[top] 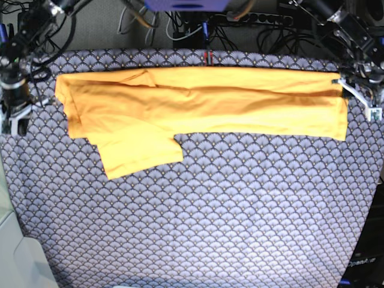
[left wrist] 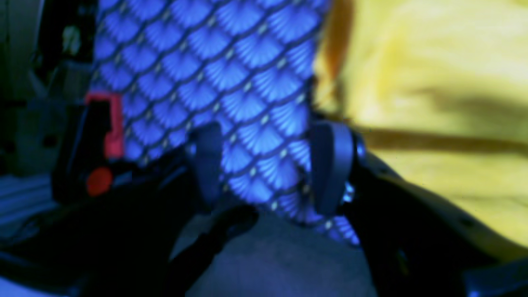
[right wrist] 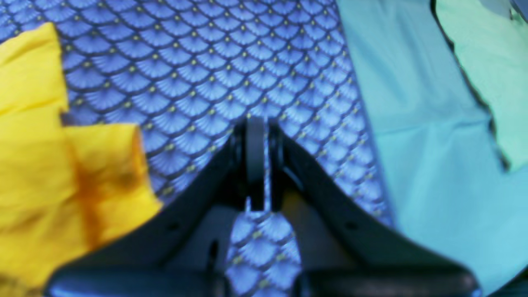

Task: Fold the T-shirt properly
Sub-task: 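Open both grippers and raise them off the folded shirt, then move the right gripper down to the protruding sleeve flap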

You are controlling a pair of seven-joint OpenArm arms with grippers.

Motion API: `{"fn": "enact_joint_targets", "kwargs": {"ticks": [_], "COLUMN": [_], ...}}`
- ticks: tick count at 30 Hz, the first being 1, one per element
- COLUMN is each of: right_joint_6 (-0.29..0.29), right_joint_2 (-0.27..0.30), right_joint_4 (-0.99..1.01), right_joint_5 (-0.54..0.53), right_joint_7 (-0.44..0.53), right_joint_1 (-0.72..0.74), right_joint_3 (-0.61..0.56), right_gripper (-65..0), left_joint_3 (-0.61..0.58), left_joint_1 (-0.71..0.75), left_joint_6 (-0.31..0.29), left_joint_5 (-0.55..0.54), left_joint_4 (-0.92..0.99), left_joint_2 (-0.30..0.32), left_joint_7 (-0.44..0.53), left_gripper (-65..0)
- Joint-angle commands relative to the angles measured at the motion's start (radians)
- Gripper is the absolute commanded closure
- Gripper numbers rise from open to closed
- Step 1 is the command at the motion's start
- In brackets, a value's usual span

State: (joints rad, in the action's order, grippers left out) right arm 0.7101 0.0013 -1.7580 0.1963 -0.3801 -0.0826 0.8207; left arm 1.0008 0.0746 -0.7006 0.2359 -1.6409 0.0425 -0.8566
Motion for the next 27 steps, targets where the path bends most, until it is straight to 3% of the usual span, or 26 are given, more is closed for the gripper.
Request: {"fn": "enact_joint_targets", "kwargs": {"ticks": [1, 4, 8, 12, 16, 22, 27], "right_joint_6": [-0.012, -0.012, -0.012, -0.012, -0.012, -0.012, -0.012], "right_joint_2": [0.024, 0.056, 0.084, 0.082, 0.059, 0.068, 0.093], "right_joint_4": [-0.016, -0.010, -0.010, -0.007, 0.106, 0.484, 0.745], "right_joint_5": [0.009, 0.052, 0.059, 0.056, -0.004, -0.027, -0.027], "right_joint_7": [-0.021, -0.161, -0.316, -0.405, -0.431, -0.418, -0.325], "right_joint_1": [0.045, 0.146, 0.217, 0.252, 0.287, 0.442, 0.553], "right_joint_3": [0.001, -0.056, -0.215, -0.331, -0.403, -0.409, -0.406], "right_gripper": [0.0, -1.9, -14.3, -24.6, -26.9, -27.1, -27.1], "left_joint_3": [0.005, 0.008, 0.043, 0.086, 0.109, 0.142, 0.180], "left_joint_1": [-0.003, -0.003, -0.003, -0.005, -0.003, 0.024, 0.037], "left_joint_6": [0.002, 0.002, 0.002, 0.002, 0.002, 0.002, 0.002], "left_joint_5": [-0.007, -0.007, -0.008, -0.011, -0.007, -0.008, -0.007], "left_joint_4": [0.003, 0.026, 0.023, 0.024, 0.023, 0.021, 0.021], "left_joint_2": [0.012, 0.013, 0.013, 0.017, 0.021, 0.023, 0.023], "left_joint_7": [0.013, 0.015, 0.015, 0.015, 0.013, 0.013, 0.017], "left_gripper": [-33.2, -33.2, -33.2, -33.2, -33.2, -33.2, -33.2]}}
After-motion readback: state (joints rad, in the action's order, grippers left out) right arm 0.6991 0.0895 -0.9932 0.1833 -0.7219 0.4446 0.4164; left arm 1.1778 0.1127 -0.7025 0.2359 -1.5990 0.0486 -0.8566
